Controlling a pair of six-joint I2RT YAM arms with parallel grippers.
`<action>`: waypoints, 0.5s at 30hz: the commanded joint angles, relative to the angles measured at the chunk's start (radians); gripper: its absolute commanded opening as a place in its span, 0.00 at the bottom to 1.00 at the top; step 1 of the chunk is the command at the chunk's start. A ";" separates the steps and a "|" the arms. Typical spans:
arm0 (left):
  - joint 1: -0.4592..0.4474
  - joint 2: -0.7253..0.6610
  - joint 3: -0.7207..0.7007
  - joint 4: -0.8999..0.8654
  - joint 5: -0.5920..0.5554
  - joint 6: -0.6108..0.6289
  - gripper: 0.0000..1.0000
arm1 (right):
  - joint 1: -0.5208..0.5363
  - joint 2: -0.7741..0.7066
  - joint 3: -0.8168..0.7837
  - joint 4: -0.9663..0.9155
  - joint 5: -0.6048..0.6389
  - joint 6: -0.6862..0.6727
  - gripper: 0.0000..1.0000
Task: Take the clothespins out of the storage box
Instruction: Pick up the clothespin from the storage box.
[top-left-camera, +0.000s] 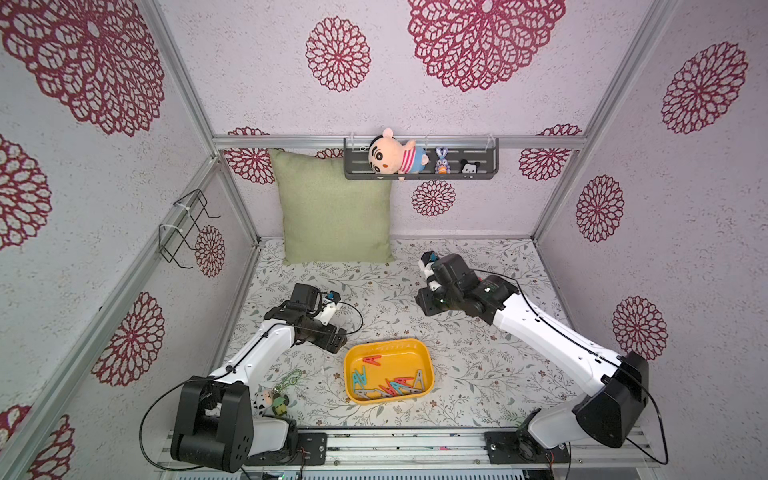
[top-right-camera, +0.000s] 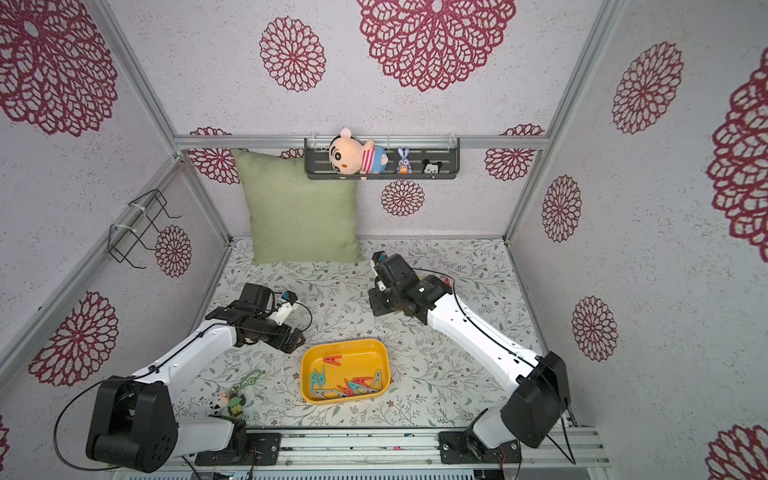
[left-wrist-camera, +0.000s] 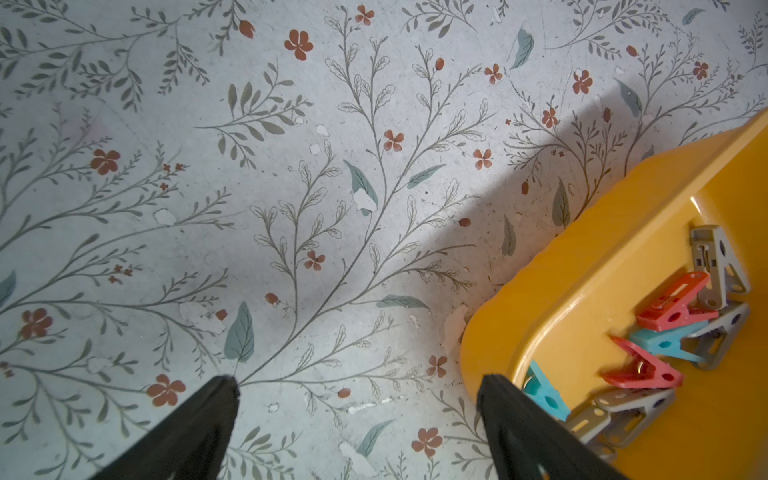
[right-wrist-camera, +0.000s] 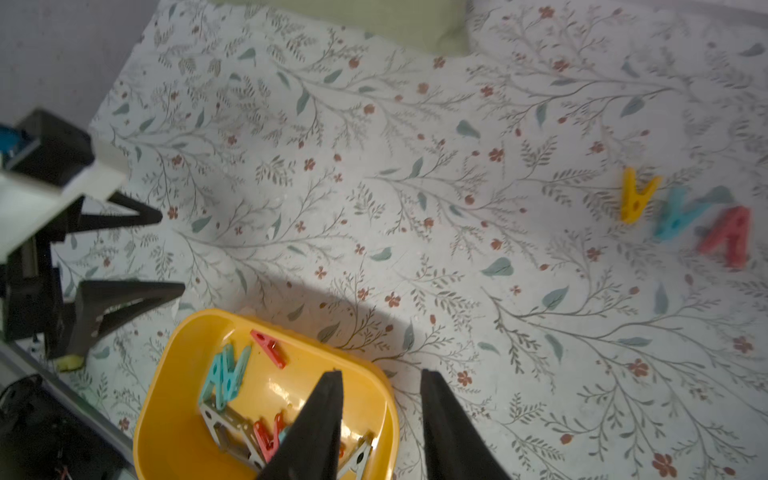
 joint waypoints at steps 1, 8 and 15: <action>0.004 -0.004 0.000 0.017 -0.001 0.005 0.98 | 0.120 0.021 -0.078 0.066 -0.026 -0.007 0.37; 0.004 -0.002 0.003 0.018 -0.003 0.004 0.98 | 0.270 0.220 -0.063 0.129 -0.062 -0.082 0.37; 0.004 0.000 0.004 0.017 -0.004 0.004 0.98 | 0.312 0.386 0.004 0.143 -0.049 -0.123 0.36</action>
